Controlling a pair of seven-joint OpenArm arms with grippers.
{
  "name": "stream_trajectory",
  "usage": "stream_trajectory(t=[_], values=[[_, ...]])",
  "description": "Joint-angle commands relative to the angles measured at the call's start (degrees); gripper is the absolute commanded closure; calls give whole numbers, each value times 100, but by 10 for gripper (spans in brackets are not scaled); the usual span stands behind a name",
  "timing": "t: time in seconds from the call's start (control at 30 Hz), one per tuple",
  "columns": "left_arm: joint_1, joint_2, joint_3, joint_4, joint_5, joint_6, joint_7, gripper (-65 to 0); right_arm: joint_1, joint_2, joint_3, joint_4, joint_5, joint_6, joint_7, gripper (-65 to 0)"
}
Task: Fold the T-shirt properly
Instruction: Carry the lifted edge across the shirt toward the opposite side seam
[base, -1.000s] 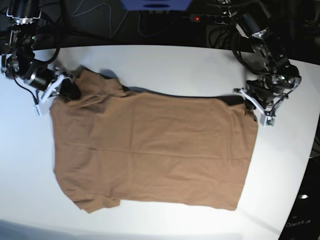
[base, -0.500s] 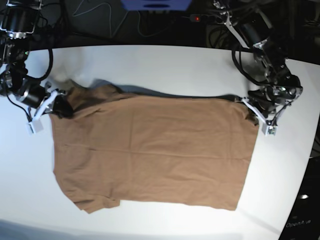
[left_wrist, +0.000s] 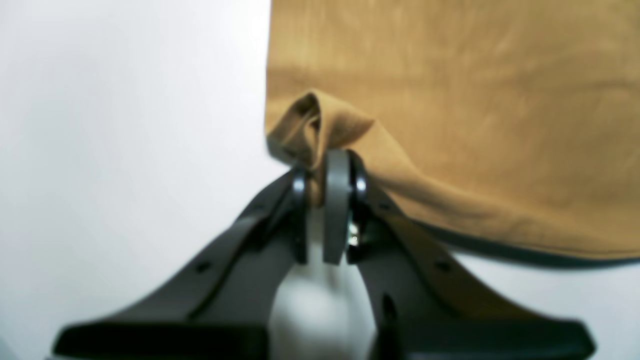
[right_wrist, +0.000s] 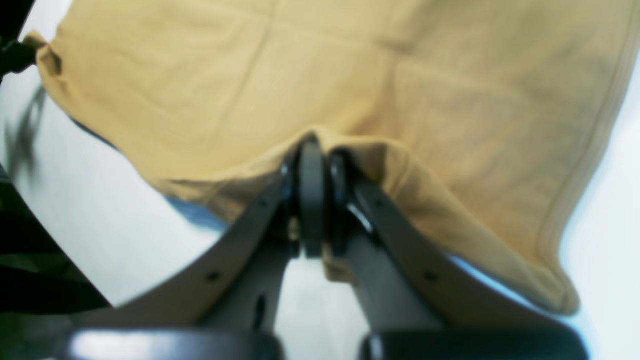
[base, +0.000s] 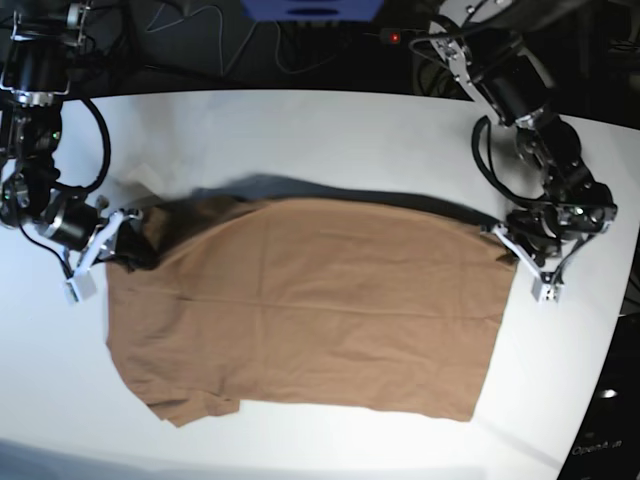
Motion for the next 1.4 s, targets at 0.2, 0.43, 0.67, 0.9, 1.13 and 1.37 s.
stream_trajectory(t=[0.2,0.43,0.67,0.9,1.13,1.37], values=[[-467,-159,15,98,-51,12,51,-31,391,329,-1,69,117,53,140,-6],[-616,-168,24,54,-51,12,7,-31,646,347,-28,69,108,53,140,-7],[-836,-124,24,28,-112,12,-19,-31,725,320,-28,69,108,53,202,-7],[-1373,-115,41,19,-59,12,-19,-31,892,-49,-28,78,-700,71,202,-7],[-1390,-107,50,10,-121,12,-380,-31,1103,-445,-28,69,-1580,80,202,-6],[-1373,-54,41,-684,-59,12,-890,-31,1323,-506,-28,69,-2248,80,220,-6]])
